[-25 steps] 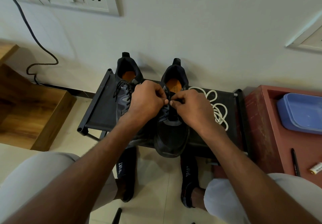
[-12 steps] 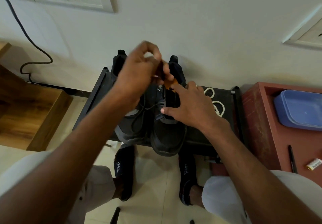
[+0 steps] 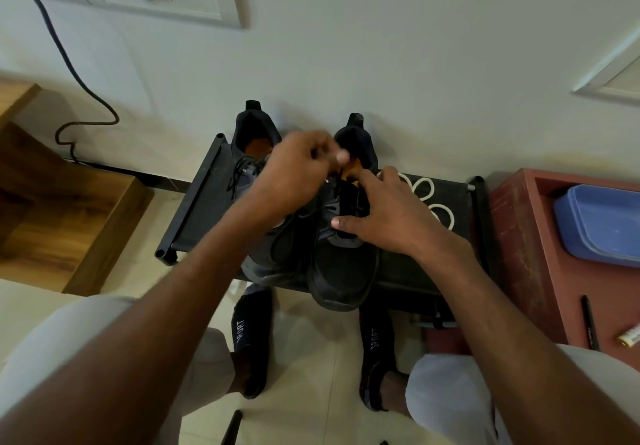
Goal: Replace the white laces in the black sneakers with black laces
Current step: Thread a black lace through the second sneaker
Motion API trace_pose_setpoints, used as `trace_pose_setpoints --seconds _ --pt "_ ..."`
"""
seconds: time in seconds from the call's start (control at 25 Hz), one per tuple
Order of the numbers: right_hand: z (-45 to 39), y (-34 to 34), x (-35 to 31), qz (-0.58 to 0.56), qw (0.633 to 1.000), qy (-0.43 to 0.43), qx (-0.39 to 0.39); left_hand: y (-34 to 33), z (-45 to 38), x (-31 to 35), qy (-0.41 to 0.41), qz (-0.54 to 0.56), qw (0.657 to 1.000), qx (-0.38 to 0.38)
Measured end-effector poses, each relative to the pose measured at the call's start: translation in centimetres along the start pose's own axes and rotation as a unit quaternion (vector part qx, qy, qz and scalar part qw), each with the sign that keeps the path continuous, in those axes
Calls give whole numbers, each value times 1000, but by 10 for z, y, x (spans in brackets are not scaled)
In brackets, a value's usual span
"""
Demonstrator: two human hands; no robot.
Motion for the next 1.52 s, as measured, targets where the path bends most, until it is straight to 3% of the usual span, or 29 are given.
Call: trace_pose_setpoints --seconds 0.04,0.08,0.12,0.16,0.24,0.32,0.4,0.48,0.56,0.64,0.68,0.8,0.88,1.0,1.12,1.24,1.4,1.52 --pt "0 0 1 -7 1000 -1 -4 9 -1 11 11 214 977 12" --pt "-1 0 1 -10 1000 -2 -8 17 -2 18 23 371 928 22" --pt "-1 0 1 -9 1000 -2 -12 25 -4 18 36 427 903 39" --pt "-1 0 1 -7 1000 -2 -14 30 -6 14 46 372 925 66" --pt "-1 0 1 -5 1000 1 -10 29 -6 -1 46 40 996 69" --pt "0 0 0 -5 1000 6 -7 5 3 -22 39 -238 969 -60" --pt "0 0 1 -4 1000 6 -10 -12 8 -30 17 -300 947 -110" --pt "0 1 1 -7 1000 5 -17 -5 3 -15 -10 -213 977 -29" --pt "0 0 3 -9 1000 4 -29 11 -2 4 3 65 997 41" --pt "0 0 5 -5 999 2 -42 18 -4 9 35 337 940 45" --pt "0 0 5 -2 999 1 -45 18 -4 6 46 348 935 51" --pt "0 -1 4 0 999 2 -42 13 -2 -15 87 83 989 82" --pt "-1 1 3 -3 999 1 -39 8 -1 -23 96 -36 992 73" --pt "1 -1 3 -2 999 -1 -39 4 -1 -14 9 -213 977 12" --pt "0 13 -6 -43 999 10 26 0 3 -16 -6 -283 956 -73" --pt "3 31 -27 -129 984 58 108 8 -2 -19 -22 -346 938 -22" --pt "18 0 -47 -24 994 103 10 16 -2 -18 -22 -394 917 54" --pt "19 -1 -46 -10 996 86 17 19 -4 -21 -17 -369 927 66"
Point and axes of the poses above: each hand's wrist, its own z-axis away from the middle knuckle, its own y-axis out of the back of the hand, x = y × z, the point moved 7 cm from there along -z, towards the middle knuckle, and after that the axes turned 8 degrees about x, right-handed, at the moved point
